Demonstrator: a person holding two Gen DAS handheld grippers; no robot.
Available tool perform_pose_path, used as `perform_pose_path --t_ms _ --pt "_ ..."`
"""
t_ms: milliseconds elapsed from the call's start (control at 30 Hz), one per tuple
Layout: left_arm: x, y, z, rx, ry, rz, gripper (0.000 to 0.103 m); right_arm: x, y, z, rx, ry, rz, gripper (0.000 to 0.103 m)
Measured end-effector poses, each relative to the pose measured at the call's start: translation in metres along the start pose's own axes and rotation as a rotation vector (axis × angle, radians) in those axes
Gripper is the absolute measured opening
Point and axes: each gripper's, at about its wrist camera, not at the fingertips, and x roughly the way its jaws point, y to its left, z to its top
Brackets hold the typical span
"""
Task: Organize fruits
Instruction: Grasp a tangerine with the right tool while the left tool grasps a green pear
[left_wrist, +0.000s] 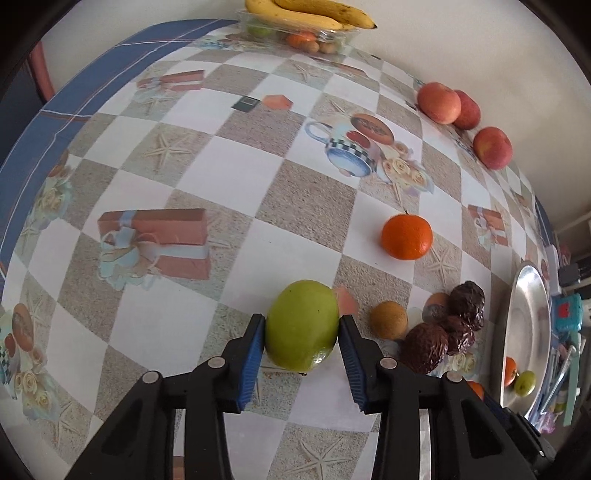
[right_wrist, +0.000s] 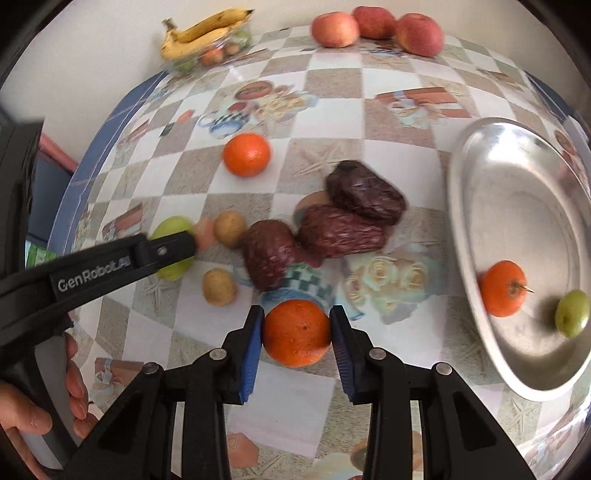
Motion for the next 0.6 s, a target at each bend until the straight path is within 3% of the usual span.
perform_pose_path --t_ms 267,367,600 --pt "-0.01 -0.002 0.003 -0.012 -0.048 -0.005 0.043 -0.04 -0.035 0.005 0.139 -0.114 -0.058 0.038" --pt "-0.009 -0.003 0.003 -0.025 -0.035 -0.034 0.043 -0.056 -0.038 0.011 0.153 -0.15 -0.038 0.038" --pt "-0.013 -0.012 0.008 -0.011 -0.064 -0.003 0.043 -0.069 -0.046 0.046 0.183 -0.191 -0.023 0.038"
